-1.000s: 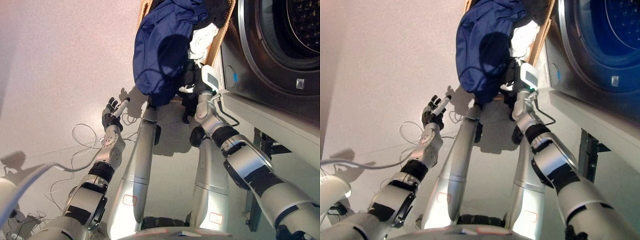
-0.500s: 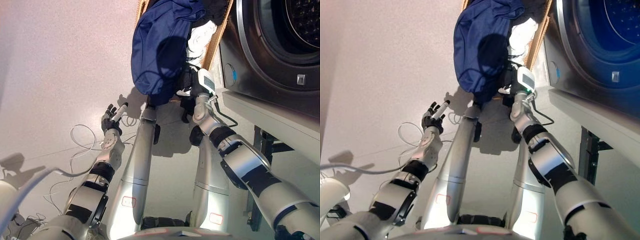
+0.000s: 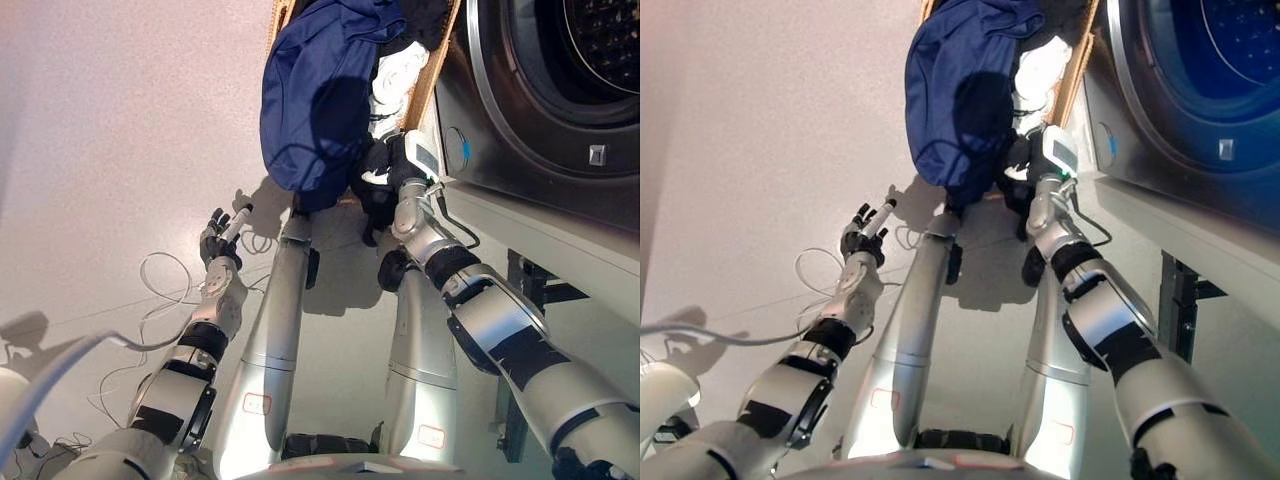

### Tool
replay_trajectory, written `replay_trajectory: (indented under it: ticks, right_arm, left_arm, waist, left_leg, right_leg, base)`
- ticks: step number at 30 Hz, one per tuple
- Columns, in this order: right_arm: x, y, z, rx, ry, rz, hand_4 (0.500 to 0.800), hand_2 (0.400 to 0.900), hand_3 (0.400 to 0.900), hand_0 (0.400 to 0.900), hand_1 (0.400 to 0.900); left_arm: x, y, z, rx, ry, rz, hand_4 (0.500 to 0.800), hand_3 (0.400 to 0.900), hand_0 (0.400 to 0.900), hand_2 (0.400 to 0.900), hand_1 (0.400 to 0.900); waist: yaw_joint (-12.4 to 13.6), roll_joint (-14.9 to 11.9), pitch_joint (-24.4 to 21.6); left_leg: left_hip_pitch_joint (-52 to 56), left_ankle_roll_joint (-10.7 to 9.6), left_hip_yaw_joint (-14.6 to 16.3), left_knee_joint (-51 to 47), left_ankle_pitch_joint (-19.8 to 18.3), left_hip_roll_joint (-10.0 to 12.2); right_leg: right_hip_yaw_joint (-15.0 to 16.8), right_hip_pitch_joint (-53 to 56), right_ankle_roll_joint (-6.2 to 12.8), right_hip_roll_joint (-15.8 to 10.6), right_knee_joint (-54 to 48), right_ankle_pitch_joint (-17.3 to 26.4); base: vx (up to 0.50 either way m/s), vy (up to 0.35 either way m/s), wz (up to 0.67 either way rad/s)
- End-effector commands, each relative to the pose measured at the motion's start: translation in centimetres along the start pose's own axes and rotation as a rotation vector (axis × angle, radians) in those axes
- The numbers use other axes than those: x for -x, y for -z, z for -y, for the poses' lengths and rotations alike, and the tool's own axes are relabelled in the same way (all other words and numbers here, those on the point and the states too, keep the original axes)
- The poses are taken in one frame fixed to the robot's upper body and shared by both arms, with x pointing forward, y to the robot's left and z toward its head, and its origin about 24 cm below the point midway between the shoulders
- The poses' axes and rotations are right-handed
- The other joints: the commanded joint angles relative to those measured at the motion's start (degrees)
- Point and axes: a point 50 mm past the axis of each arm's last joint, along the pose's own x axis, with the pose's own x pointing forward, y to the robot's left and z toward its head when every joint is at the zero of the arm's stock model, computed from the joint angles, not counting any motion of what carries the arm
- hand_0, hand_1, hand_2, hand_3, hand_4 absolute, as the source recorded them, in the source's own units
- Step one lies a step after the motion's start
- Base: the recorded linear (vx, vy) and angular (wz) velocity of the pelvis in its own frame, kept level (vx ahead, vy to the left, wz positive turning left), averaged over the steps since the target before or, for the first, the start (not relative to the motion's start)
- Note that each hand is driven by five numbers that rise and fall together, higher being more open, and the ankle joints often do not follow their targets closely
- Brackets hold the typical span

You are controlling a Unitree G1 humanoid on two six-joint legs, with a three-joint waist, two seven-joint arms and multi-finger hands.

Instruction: Put the clothes in the basket into the washing machine.

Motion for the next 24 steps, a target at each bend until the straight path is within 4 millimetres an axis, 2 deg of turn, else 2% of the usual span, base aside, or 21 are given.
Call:
replay_trajectory:
  ticks: [1, 4, 7, 11, 16, 18, 24]
  right_arm:
    - [-0.5, -3.3, 3.9, -0.051, 0.158, 0.221, 0.500, 0.400, 0.400, 0.400, 0.400]
    - [-0.1, -5.8, 6.7, -0.102, 0.245, 0.365, 0.500, 0.400, 0.400, 0.400, 0.400]
    - [0.6, -7.2, 8.7, -0.152, 0.311, 0.459, 0.500, 0.400, 0.400, 0.400, 0.400]
    - [1.6, -8.3, 10.2, -0.182, 0.353, 0.544, 0.500, 0.400, 0.400, 0.400, 0.400]
    - [1.6, -9.2, 12.7, -0.208, 0.451, 0.580, 0.500, 0.400, 0.400, 0.400, 0.400]
    - [1.4, -9.7, 14.1, -0.174, 0.505, 0.607, 0.500, 0.400, 0.400, 0.400, 0.400]
    - [0.2, -11.2, 20.1, 0.118, 0.705, 0.642, 0.500, 0.400, 0.400, 0.400, 0.400]
  left_arm:
    - [0.1, 0.6, -4.5, 0.025, -0.151, -0.005, 0.800, 0.900, 0.900, 0.900, 0.900]
    - [0.2, 0.4, -5.3, 0.038, -0.172, 0.007, 0.800, 0.900, 0.900, 0.900, 0.900]
    - [0.3, 0.1, -5.4, 0.051, -0.175, 0.021, 0.800, 0.900, 0.900, 0.900, 0.900]
    - [0.5, 0.6, -5.8, 0.052, -0.186, 0.001, 0.800, 0.900, 0.900, 0.900, 0.900]
    - [0.4, 0.2, -6.1, 0.054, -0.198, 0.016, 0.800, 0.900, 0.900, 0.900, 0.900]
    - [0.4, -0.1, -6.4, 0.047, -0.199, 0.031, 0.800, 0.900, 0.900, 0.900, 0.900]
    - [0.3, -0.8, -6.9, 0.016, -0.180, 0.066, 0.800, 0.900, 0.900, 0.900, 0.900]
  waist:
    - [-2.80, 1.57, -2.21]
    - [-3.59, 0.77, -2.21]
    - [-4.20, 0.25, -2.21]
    - [-4.63, -0.20, -2.21]
    - [-4.56, -0.52, -2.21]
    - [-4.35, -0.60, -2.21]
    - [-3.26, -1.13, -2.22]
  left_leg:
    - [4.94, 1.53, 1.03, -3.65, -5.85, 0.17]
    - [5.53, 1.50, 0.89, -4.20, -5.87, 0.35]
    - [6.09, 1.52, 1.00, -4.64, -5.95, 0.59]
    - [6.81, 1.56, 1.00, -4.85, -6.09, 0.67]
    - [7.75, 1.41, 1.13, -5.48, -5.93, 1.01]
    - [7.94, 1.42, 1.10, -5.49, -5.93, 1.05]
    - [8.20, 1.16, 1.04, -6.01, -5.62, 1.12]
  right_leg:
    - [1.33, 4.10, 5.03, 1.43, -1.46, -4.52]
    - [1.42, 4.77, 5.12, 1.67, -2.23, -4.45]
    - [1.43, 5.40, 5.24, 1.78, -2.76, -4.34]
    - [1.33, 6.10, 5.20, 1.92, -2.88, -4.44]
    - [1.30, 7.13, 5.23, 2.19, -3.92, -4.12]
    - [1.26, 7.34, 5.28, 2.31, -3.98, -4.07]
    - [1.09, 7.38, 5.54, 2.20, -4.00, -3.92]
  base:
    - [0.00, 0.000, -0.08]
    - [0.00, 0.003, -0.07]
    - [0.00, 0.005, -0.05]
    - [0.00, 0.008, -0.06]
    - [-0.01, 0.005, -0.05]
    - [0.00, 0.000, 0.00]
    - [0.00, 0.000, 0.00]
